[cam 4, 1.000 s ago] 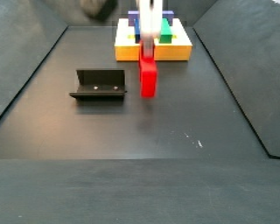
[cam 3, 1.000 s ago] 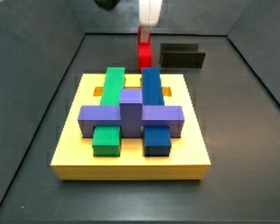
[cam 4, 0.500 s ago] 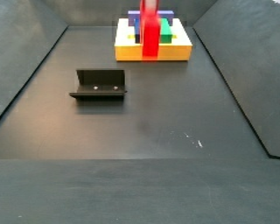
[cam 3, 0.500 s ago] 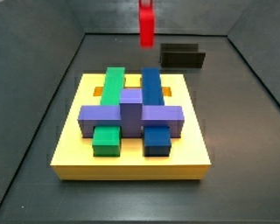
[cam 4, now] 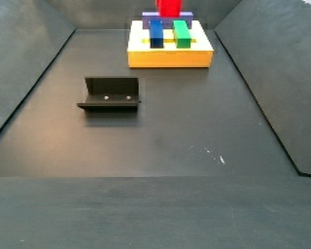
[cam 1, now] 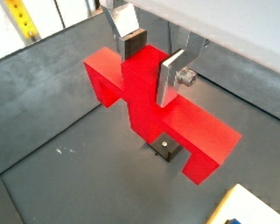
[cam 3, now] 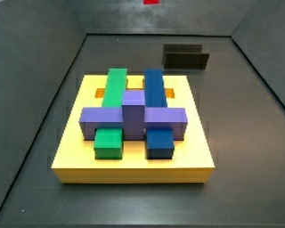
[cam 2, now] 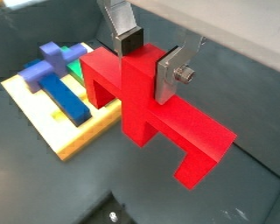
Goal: Pick up the red object. Move up. Move to above the board. Insert the red object.
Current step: Move to above the board.
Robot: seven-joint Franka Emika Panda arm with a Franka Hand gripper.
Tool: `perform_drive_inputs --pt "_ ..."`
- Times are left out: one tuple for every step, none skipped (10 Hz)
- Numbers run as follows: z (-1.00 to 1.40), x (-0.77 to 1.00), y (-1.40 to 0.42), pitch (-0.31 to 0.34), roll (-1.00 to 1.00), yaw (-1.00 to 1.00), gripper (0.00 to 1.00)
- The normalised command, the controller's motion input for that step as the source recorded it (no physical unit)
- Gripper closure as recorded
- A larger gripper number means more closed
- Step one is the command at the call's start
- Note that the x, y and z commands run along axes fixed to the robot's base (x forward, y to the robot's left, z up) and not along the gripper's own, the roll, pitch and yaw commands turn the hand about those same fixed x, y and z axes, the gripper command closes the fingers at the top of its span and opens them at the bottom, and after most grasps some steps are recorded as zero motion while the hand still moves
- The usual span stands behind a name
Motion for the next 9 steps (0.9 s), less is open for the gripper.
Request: perform_drive_inputs --pt "0.26 -0.13 -1.4 0.02 0.0 1.0 1.0" --pt "0.26 -0.13 -1.4 0.019 0.0 1.0 1.0" --pt "0.26 -0.12 -1.4 0.022 -0.01 1.0 1.0" --pt "0.28 -0.11 -1.4 0.027 0.0 1.0 1.0" --pt "0.3 -0.1 -1.4 0.031 0.0 1.0 1.0" --pt "0.21 -0.05 -0.94 0.036 0.0 1.0 1.0" --pt "0.1 0.02 -0.47 0.046 0.0 1.0 1.0" --pt "0.08 0.03 -0.33 0.051 0.0 1.0 1.0" --pt "0.06 0.03 -0.2 0.058 0.01 1.0 1.0"
